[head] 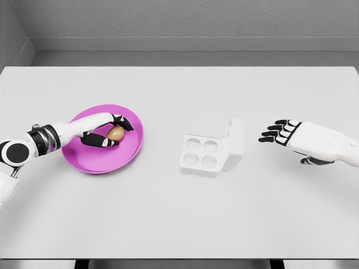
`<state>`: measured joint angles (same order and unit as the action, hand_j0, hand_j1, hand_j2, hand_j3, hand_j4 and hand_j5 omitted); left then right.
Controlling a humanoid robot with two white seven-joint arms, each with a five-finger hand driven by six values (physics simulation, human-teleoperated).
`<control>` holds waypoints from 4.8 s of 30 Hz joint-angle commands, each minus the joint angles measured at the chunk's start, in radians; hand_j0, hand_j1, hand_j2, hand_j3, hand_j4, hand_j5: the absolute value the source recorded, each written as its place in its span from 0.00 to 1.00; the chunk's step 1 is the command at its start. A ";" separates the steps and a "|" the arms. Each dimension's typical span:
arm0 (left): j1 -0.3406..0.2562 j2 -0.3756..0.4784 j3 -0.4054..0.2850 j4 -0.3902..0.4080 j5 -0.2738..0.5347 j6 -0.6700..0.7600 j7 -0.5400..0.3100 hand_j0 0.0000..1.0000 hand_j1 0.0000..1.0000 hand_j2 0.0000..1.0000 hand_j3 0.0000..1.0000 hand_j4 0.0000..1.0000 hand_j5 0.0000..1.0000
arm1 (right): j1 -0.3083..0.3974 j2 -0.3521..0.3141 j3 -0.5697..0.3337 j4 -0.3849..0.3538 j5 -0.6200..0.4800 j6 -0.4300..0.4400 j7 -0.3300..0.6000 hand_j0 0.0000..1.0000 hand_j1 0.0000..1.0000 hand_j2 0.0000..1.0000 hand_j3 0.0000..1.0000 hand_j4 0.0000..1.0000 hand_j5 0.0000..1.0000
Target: Pack egg into the box and close the box lid
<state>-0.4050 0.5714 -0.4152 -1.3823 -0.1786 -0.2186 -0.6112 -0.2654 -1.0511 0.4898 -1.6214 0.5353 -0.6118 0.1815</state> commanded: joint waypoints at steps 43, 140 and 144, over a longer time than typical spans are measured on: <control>-0.003 -0.031 0.035 -0.211 0.001 0.001 0.000 0.36 0.36 0.36 0.36 0.36 0.36 | 0.000 -0.001 -0.002 0.000 -0.009 0.001 0.000 1.00 1.00 1.00 1.00 1.00 1.00; 0.012 -0.355 -0.034 -0.244 -0.213 0.001 0.000 1.00 1.00 1.00 1.00 1.00 1.00 | 0.003 0.008 -0.002 -0.003 -0.008 0.001 0.000 1.00 1.00 1.00 1.00 1.00 1.00; 0.067 -0.286 0.050 -0.313 -0.200 -0.005 0.000 1.00 1.00 1.00 1.00 1.00 1.00 | 0.003 0.008 -0.002 -0.008 -0.009 0.001 0.000 1.00 1.00 1.00 1.00 1.00 1.00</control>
<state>-0.3222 0.2568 -0.4086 -1.6626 -0.3899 -0.2215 -0.6114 -0.2623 -1.0416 0.4882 -1.6272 0.5332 -0.6118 0.1815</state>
